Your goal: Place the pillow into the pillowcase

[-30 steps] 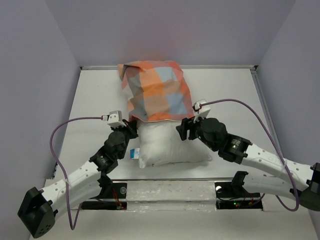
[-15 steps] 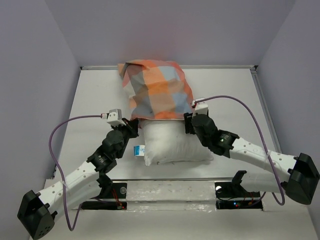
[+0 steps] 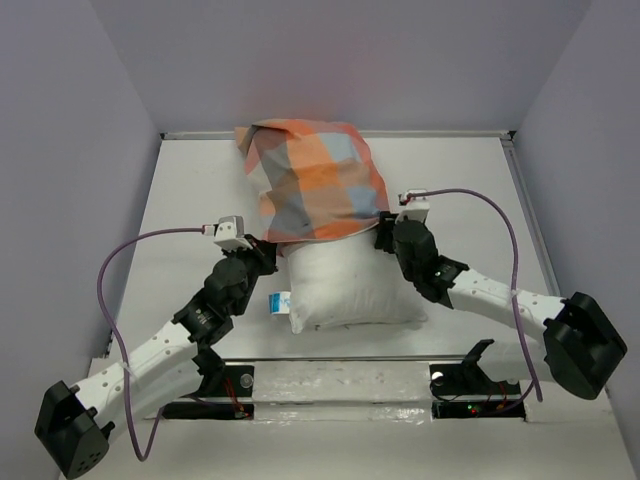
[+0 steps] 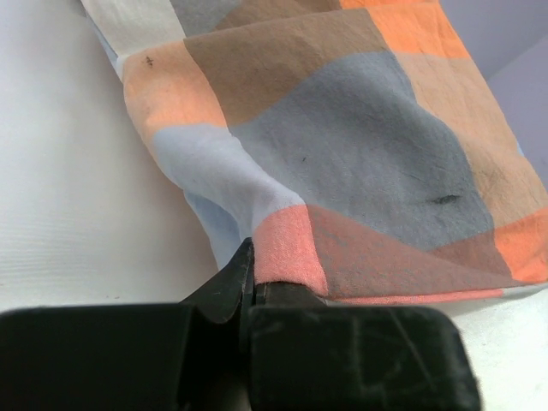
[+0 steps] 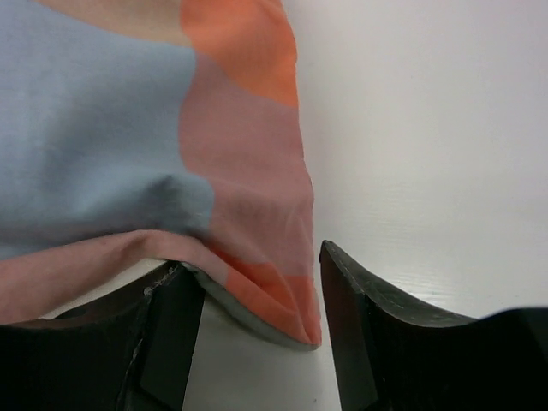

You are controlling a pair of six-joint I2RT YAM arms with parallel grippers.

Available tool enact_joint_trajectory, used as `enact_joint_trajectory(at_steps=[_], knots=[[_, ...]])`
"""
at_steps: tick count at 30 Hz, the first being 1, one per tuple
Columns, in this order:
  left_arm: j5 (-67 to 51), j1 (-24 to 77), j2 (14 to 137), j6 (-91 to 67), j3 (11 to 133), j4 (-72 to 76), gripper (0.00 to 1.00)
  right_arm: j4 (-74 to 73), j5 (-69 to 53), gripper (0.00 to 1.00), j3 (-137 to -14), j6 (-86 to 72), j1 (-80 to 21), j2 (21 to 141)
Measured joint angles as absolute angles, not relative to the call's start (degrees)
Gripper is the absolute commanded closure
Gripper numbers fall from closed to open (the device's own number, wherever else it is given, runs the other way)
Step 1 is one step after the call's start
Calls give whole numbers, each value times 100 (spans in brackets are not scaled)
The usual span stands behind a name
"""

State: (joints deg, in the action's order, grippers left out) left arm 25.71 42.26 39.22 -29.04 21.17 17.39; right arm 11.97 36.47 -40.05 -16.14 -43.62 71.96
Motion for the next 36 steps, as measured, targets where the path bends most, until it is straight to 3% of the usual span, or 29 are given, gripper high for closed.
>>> enact_joint_trajectory(at_steps=[10,16,24,27,29,36], knots=[[2569,4226,3946,-2888,2215,1712,100,2338,3417,54,-2724,-2093,-4038,6890],[2567,4226,3957,-2875,2215,1704,100,2676,3052,48,-2462,-2224,-3658,6928],[2563,4198,3957,-2873,2222,1684,100,3398,1876,54,-2469,-2392,-3472,7791],[2554,4189,3957,-2875,2222,1684,100,3647,1616,71,-2469,-2486,-3393,7990],[2547,4189,3940,-2875,2222,1682,100,3826,1424,97,-2469,-2571,-3317,8136],[2482,4189,3771,-2862,2386,1441,100,3931,578,100,-2460,-2742,-3100,8215]])
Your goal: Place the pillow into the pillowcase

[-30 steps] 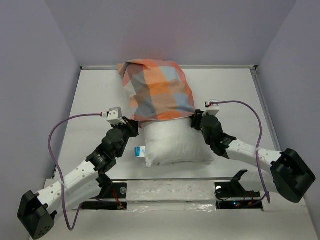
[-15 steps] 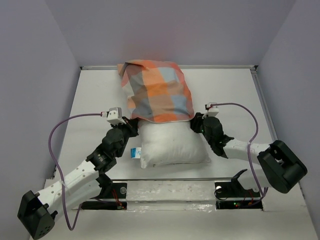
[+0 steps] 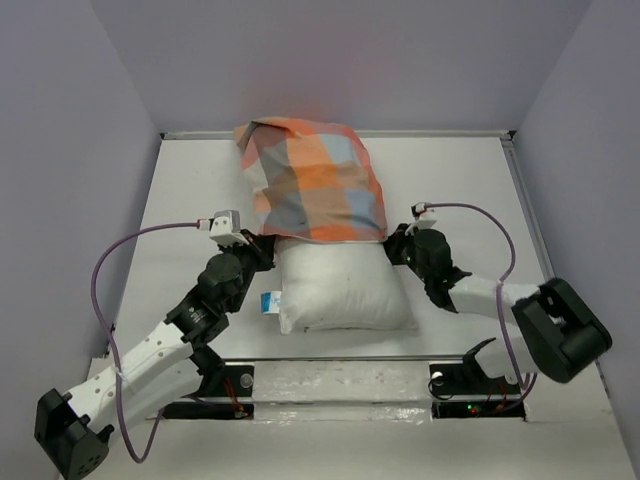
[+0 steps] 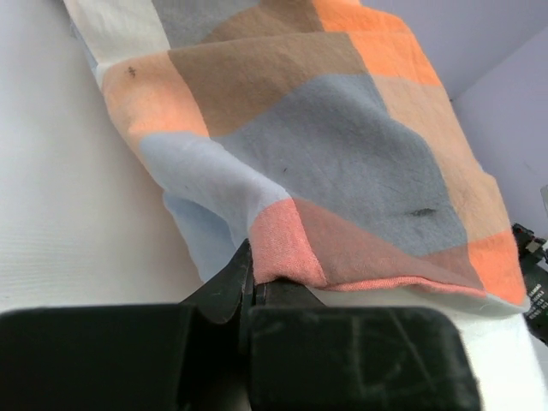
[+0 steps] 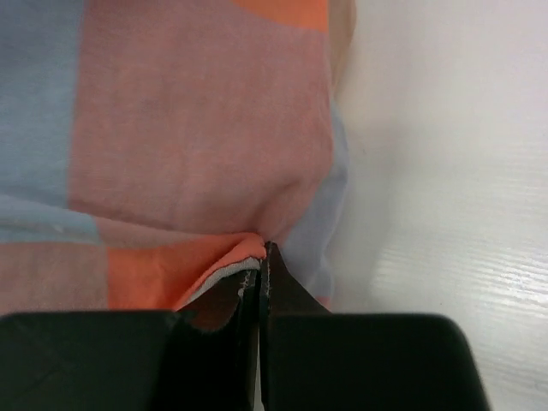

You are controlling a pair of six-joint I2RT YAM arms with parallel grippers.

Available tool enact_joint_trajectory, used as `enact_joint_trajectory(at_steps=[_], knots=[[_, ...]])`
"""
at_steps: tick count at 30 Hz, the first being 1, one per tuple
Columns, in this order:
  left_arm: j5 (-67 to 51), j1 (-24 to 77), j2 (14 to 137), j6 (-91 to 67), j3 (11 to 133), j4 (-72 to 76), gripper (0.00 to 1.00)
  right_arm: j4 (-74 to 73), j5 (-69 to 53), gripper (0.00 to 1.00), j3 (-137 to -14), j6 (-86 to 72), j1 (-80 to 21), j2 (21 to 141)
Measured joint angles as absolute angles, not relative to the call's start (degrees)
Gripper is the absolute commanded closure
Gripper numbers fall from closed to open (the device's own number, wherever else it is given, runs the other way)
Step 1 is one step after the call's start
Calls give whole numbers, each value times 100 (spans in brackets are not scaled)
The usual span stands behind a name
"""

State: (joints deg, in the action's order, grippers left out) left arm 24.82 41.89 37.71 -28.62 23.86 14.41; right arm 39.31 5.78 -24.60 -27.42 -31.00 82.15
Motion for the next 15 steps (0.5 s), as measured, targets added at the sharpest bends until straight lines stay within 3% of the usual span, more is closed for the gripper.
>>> enact_joint_trajectory(at_steps=[6,11,15], knots=[[2185,4189,3691,-2641,3782,486,100,1039,113,100,-3267,-2493,-3089,5529],[1898,4189,3911,-2375,5988,-10,100,-1638,-132,100,-6580,-2180,-3092,4995],[1640,4191,4515,-2152,8003,-217,100,-2287,-150,100,-9142,-1988,-3081,5253]])
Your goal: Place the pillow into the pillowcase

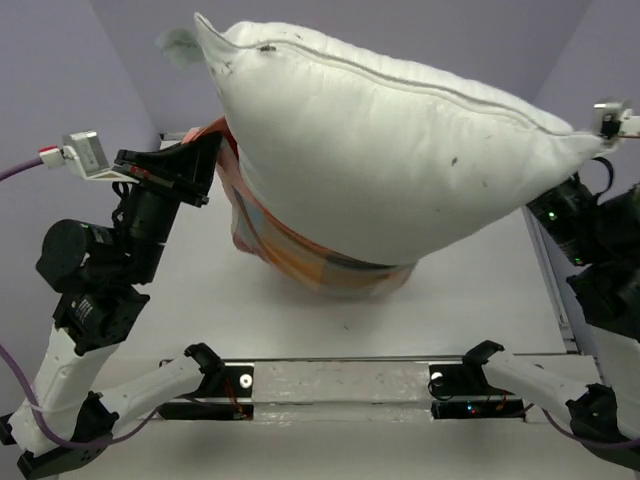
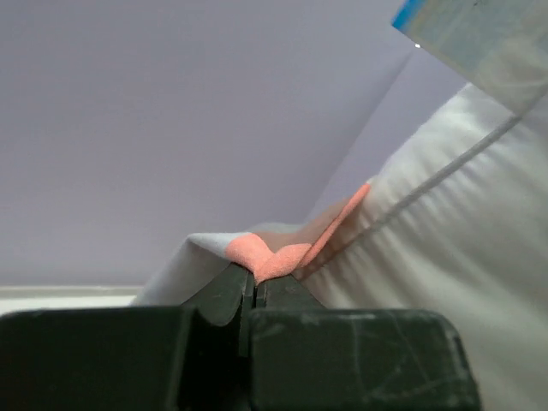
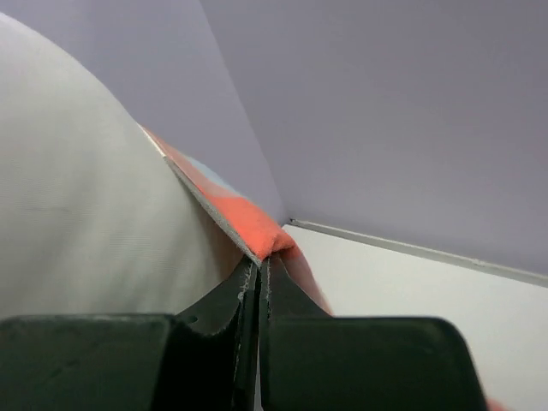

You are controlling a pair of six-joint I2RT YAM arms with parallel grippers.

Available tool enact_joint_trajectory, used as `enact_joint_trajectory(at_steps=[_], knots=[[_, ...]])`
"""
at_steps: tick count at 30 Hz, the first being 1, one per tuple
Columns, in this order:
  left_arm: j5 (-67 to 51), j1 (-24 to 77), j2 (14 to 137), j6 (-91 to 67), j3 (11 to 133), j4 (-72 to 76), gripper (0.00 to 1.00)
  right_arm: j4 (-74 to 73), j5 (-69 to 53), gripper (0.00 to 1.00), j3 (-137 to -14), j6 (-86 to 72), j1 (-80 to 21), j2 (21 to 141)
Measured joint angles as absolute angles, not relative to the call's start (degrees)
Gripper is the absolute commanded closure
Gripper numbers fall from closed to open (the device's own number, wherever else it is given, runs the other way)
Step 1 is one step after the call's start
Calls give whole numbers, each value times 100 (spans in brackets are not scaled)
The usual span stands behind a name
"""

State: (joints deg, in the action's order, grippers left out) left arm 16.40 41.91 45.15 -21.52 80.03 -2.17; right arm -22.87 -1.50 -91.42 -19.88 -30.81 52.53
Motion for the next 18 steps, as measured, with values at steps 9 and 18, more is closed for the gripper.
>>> enact_joint_trajectory(at_steps=[9,18], knots=[[1457,4237,5210,-1916,9419,-1278,100,-3664,-36,100,-10777,-1774,-3151,6331],[1358,4226,5260,-1968,9159,-1063,100,-3907,49,100,-10549,-1944,-3144,6182]])
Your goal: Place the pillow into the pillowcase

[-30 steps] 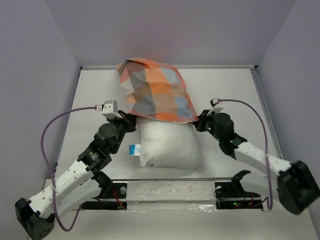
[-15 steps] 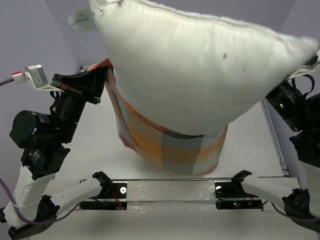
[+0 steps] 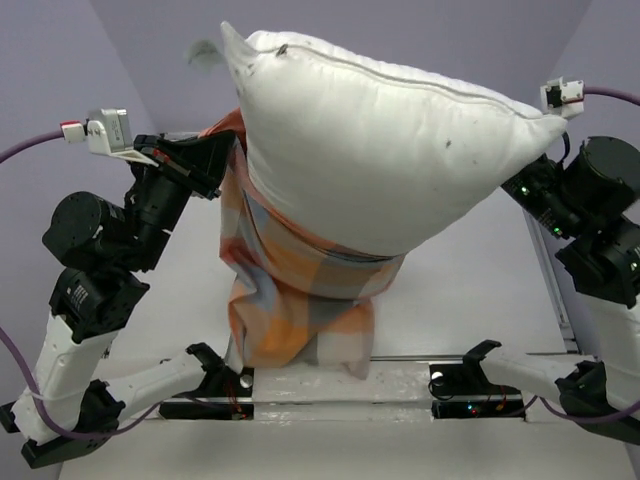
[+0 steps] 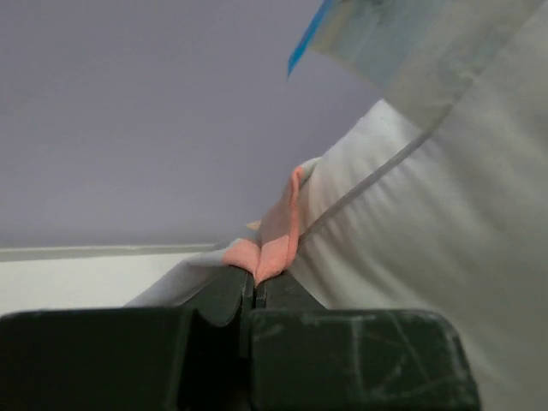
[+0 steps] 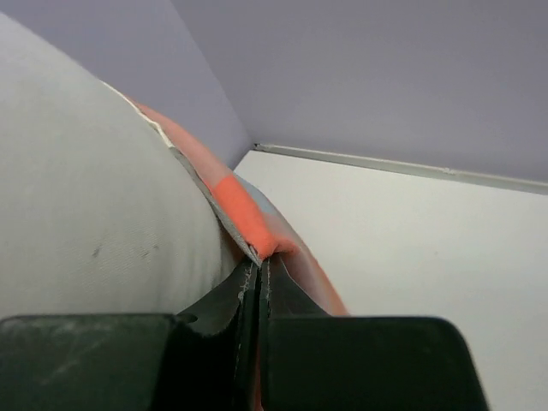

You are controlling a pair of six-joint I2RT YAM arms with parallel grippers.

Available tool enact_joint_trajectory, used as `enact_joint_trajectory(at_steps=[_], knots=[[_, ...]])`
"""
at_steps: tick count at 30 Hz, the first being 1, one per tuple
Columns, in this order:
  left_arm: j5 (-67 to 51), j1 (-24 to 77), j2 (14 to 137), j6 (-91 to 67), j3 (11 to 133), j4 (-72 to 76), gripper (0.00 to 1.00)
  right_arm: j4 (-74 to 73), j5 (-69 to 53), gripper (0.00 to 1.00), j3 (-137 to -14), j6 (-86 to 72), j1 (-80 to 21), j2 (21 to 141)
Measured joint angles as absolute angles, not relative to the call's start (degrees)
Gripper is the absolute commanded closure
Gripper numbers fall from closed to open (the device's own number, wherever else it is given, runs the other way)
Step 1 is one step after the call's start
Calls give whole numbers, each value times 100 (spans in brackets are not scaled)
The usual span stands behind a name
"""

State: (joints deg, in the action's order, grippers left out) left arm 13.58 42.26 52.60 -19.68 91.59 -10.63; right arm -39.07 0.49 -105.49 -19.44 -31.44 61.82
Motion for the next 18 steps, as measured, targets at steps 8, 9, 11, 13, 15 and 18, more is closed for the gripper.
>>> enact_joint_trajectory(at_steps=[8,9,11,13,15,18], knots=[[913,4189,7124,-2056,12934,-2578,100,-4053,-10,100,-11907,-2097,-3109,6823],[779,4189,7255,-2091,13303,-2351,100,-3863,-56,100,-12099,-2123,-3109,6783],[753,4191,6958,-2112,12862,-1896,100,-3487,-145,100,-11926,-2141,-3124,6416],[858,4202,6047,-2130,11174,-1157,100,-3127,-183,100,-11406,-2187,-3133,6053],[980,4230,5422,-2150,10307,-1260,100,-3050,-150,100,-11218,-2187,-3151,6058],[1177,4226,5688,-2119,10831,-1710,100,-3135,-43,100,-10847,-2182,-3146,6237]])
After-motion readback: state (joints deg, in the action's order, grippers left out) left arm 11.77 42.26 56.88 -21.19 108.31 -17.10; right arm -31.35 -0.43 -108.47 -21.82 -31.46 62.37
